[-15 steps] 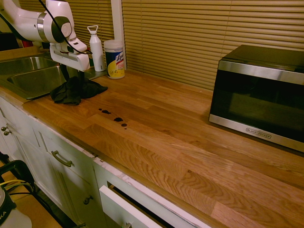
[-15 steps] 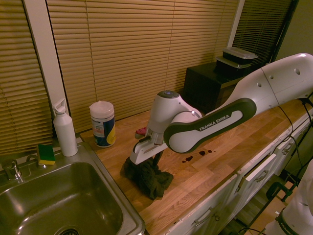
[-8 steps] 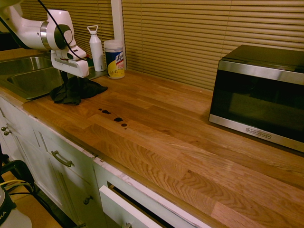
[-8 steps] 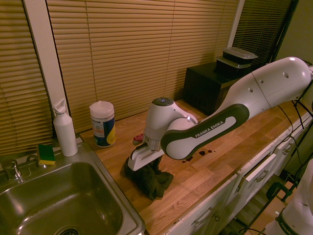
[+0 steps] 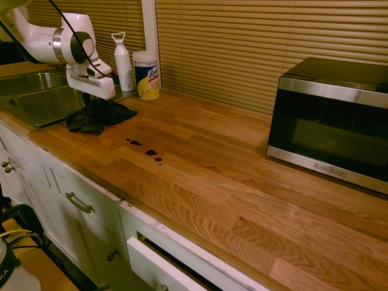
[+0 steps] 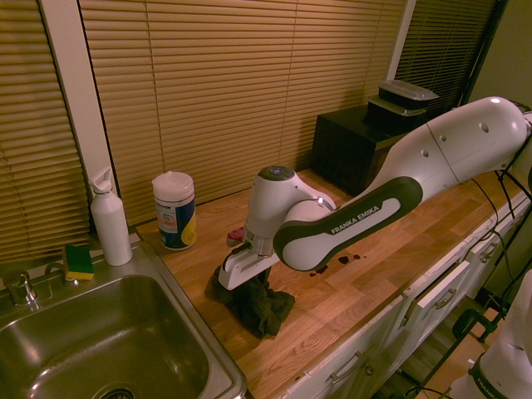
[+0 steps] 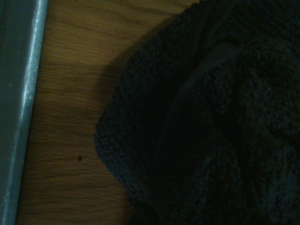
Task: Clear the spill
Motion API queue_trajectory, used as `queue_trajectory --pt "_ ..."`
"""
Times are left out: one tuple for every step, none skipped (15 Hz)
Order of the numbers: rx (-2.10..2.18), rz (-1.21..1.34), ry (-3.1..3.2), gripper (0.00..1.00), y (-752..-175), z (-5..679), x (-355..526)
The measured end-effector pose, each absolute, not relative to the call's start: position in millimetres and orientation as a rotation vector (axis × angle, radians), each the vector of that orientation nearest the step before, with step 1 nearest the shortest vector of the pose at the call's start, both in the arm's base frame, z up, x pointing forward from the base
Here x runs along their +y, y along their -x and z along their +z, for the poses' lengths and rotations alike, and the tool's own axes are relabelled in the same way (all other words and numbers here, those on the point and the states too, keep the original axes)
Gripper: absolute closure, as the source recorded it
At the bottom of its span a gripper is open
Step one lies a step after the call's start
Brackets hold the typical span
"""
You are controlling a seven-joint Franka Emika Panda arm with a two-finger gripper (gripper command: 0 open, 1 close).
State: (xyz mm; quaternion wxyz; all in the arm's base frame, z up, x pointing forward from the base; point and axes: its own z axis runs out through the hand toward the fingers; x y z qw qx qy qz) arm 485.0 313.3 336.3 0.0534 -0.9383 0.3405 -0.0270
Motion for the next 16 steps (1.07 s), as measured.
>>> queue_trajectory --pt "1.034 -0.082 2.856 1.00 -485 336 313" --pt "1.032 -0.083 2.860 1.00 -485 336 313" --pt "1.028 -0.086 2.866 1.00 -485 336 312" --pt "1.023 -0.090 2.872 1.00 -485 335 312" --pt "1.020 -0.095 2.878 1.00 -485 335 311" --pt "1.021 -0.100 2.882 1.00 -486 335 310" --pt "1.029 -0.103 2.886 1.00 -487 335 306" --pt "1.045 -0.104 2.889 1.00 -490 336 301" --pt "1.065 -0.106 2.892 1.00 -493 337 293" --pt "1.083 -0.114 2.894 1.00 -498 337 285" --pt "1.098 -0.121 2.901 1.00 -501 337 278" --pt "1.111 -0.129 2.906 1.00 -504 338 271" --pt "1.124 -0.137 2.912 1.00 -507 338 264" --pt "1.142 -0.139 2.917 1.00 -509 339 256" --pt "1.158 -0.144 2.922 1.00 -511 339 249" --pt "1.174 -0.150 2.924 1.00 -511 339 242"
